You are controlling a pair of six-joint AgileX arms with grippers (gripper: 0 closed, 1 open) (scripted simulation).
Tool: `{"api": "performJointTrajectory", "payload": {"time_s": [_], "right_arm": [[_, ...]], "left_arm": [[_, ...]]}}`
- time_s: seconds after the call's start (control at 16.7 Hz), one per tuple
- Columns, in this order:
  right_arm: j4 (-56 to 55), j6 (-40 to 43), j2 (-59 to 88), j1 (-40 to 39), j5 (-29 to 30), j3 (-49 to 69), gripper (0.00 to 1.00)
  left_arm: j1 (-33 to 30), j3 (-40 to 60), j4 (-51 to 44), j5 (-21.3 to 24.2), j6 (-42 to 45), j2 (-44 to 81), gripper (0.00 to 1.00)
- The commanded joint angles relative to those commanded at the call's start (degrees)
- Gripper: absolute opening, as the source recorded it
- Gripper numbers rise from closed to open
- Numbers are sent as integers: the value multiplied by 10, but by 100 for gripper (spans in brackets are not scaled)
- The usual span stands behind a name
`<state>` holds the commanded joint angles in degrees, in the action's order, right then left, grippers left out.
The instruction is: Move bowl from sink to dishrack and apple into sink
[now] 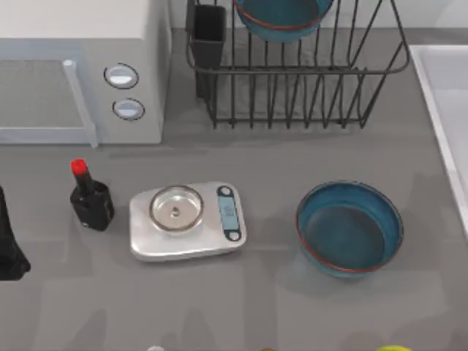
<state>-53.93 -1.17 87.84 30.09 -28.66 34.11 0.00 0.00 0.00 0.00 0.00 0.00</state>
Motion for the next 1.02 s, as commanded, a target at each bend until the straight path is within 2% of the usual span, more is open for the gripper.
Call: {"api": "performJointTrajectory", "payload": {"time_s": [0.18, 0.66, 0.84, 1.02], "right_arm": [[-76, 0, 73, 4, -1, -8, 0], [-400, 2, 340, 3, 2, -50, 0], [-450, 3, 387, 2, 4, -60, 0], [-454, 3, 392, 2, 4, -61, 0]], "left_arm": [[0, 0, 0, 0, 0, 0, 100], [0, 0, 0, 0, 0, 0, 100], [0, 0, 0, 0, 0, 0, 100], [0, 0, 0, 0, 0, 0, 100]]}}
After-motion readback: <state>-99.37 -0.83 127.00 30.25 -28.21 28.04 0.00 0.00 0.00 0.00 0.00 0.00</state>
